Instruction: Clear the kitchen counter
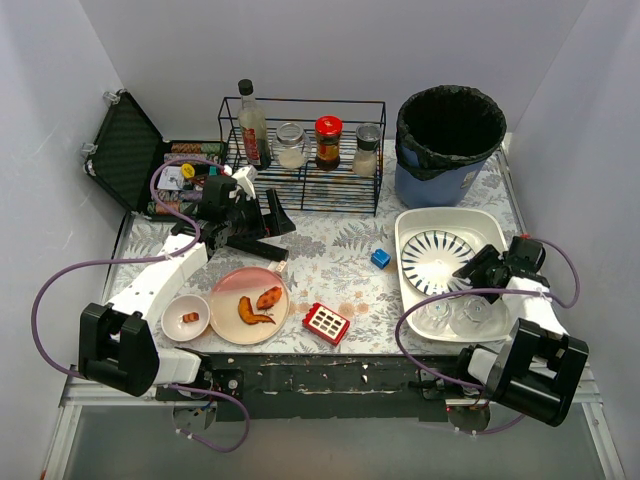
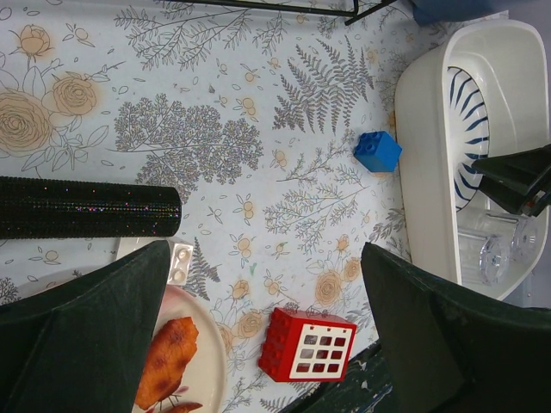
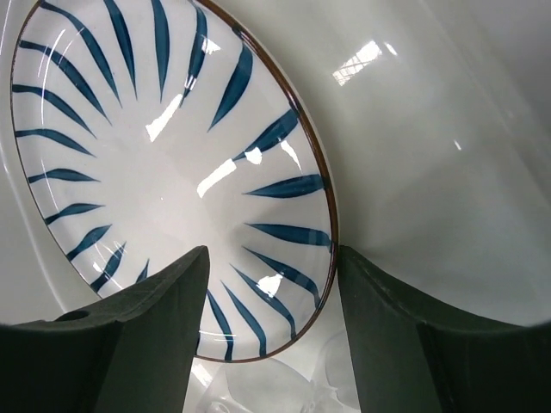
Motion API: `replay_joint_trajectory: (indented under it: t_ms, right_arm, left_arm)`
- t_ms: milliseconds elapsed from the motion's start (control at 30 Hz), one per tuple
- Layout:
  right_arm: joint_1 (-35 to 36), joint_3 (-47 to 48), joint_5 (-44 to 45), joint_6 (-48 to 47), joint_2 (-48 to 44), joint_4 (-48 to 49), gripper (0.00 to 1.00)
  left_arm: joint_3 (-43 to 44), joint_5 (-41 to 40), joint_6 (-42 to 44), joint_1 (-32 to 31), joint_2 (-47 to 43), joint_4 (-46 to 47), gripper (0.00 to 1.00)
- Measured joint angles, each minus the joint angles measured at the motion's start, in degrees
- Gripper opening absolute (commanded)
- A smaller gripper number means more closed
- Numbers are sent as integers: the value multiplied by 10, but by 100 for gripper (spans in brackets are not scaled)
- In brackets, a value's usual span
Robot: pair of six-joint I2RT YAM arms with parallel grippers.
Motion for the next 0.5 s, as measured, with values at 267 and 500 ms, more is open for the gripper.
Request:
replay_joint_trajectory:
  t_ms: [267, 500]
  right_arm:
    - [0, 37, 39, -14, 7, -51, 79]
    - [0, 55, 71, -13, -6, -97, 79]
  left_arm:
    - [0, 0, 0, 0, 2, 0, 94]
    - [0, 0, 0, 0, 3, 0, 94]
